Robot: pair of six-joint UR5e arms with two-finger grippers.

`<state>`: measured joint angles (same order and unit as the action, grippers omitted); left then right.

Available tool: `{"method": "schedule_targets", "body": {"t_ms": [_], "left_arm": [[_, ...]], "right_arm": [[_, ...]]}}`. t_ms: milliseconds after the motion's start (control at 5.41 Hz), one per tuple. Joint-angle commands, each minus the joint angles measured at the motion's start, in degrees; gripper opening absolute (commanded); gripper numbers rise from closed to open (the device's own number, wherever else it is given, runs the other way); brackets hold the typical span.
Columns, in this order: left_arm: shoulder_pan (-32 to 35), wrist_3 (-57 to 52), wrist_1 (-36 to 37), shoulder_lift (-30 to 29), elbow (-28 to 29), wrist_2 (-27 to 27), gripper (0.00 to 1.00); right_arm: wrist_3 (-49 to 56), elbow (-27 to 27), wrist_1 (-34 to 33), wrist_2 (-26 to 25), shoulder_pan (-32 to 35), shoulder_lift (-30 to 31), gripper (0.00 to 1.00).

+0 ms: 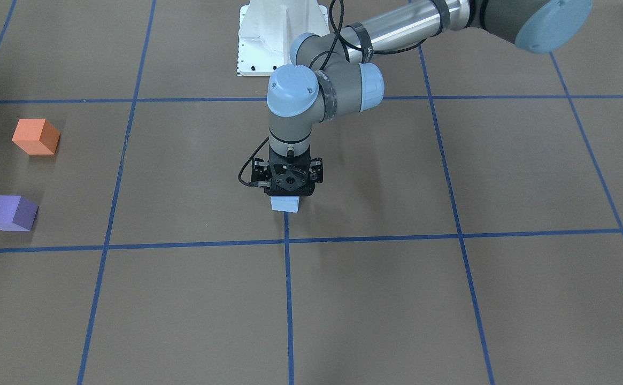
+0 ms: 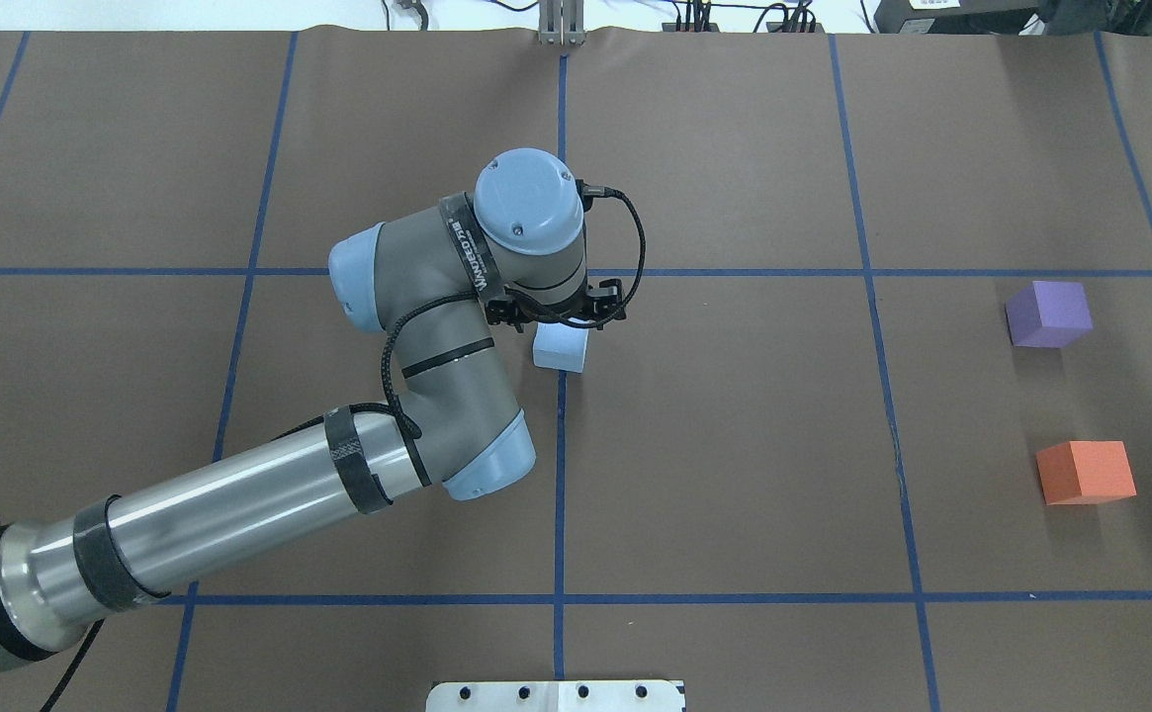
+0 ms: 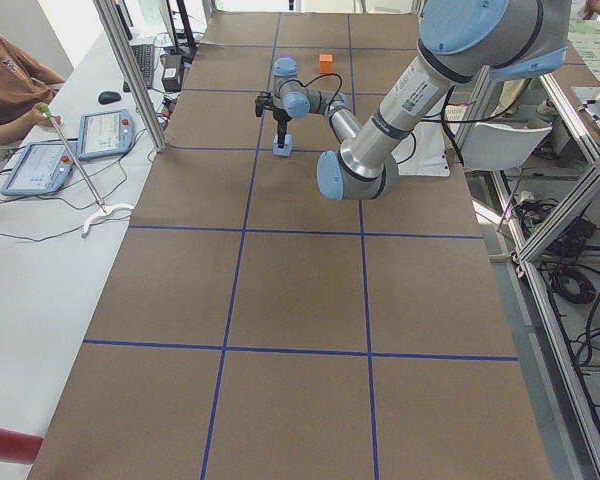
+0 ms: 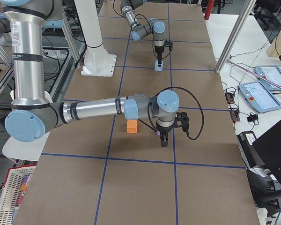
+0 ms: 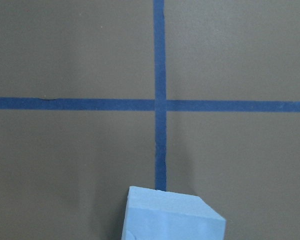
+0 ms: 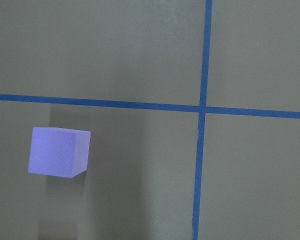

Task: Place blue block between orange and purple blocks
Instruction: 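Set the cube down with the left gripper while the right arm moves in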

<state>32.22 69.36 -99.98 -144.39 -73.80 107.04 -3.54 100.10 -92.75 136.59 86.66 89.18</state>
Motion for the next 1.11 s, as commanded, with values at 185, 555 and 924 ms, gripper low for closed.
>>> {"method": "schedule_targets", "body": {"t_ms": [185,555,924], "left_arm": [[11.41,-18.87,-3.45,4.77,-0.12,8.99,1.00],[21.09,-23.98,-3.55,15.13,-3.51,16.68,1.00],[31.19,-36.95,-2.76,29.46,-12.84,20.29,1.00]], "right_arm": [[-2.33,2.01,-0.42,1.82,-4.02,-7.25,1.00],[-28.65,5.80,-0.15,1.49,-14.88,-16.51,1.00],[-52.86,5.20,-0.50,-5.76,-29.81,-29.71,1.00]]}}
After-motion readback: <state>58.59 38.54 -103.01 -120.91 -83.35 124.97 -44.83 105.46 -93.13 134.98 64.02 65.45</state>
